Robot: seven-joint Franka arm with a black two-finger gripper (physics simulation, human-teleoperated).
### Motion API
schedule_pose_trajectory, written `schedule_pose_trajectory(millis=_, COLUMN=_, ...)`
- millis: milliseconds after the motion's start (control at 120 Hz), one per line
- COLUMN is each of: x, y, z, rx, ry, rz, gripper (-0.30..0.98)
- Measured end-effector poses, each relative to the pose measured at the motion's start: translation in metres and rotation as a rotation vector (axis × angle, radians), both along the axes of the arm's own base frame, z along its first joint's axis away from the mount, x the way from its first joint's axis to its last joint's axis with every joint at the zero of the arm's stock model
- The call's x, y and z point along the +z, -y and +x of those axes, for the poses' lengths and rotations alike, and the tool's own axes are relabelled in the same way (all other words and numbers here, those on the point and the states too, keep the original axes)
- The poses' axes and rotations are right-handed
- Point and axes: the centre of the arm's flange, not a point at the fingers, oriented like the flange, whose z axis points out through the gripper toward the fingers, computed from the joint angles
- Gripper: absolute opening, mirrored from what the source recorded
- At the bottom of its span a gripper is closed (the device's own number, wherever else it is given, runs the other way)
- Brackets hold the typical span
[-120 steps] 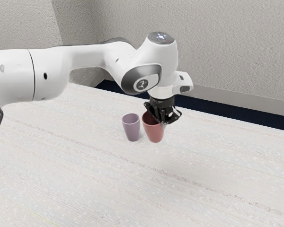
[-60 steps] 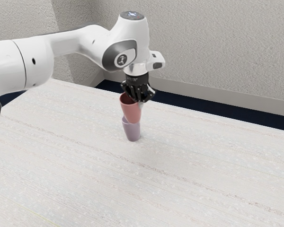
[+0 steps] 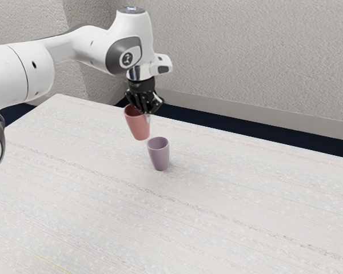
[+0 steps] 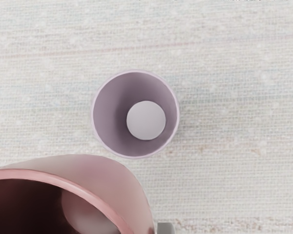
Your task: Place the right cup onto the left cup
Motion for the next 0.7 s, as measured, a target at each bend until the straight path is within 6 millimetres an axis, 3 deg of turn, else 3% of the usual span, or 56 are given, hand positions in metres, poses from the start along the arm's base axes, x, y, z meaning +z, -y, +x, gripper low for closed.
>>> schedule_pose_trajectory(millis=133, x=-0.005, y=-0.008, z=0.008, rx=-0.039, ry=-0.004, rz=-0.002, gripper=-0.10)
schedule_pose_trajectory(millis=358, x=-0.011, y=-0.005, z=0.030, rx=-0.115, ry=0.008, rz=-0.009, gripper=-0.10)
schedule_pose_trajectory(millis=700, x=-0.032, y=-0.003, z=0.041, rx=-0.186, ry=-0.016, rz=-0.009, gripper=-0.10)
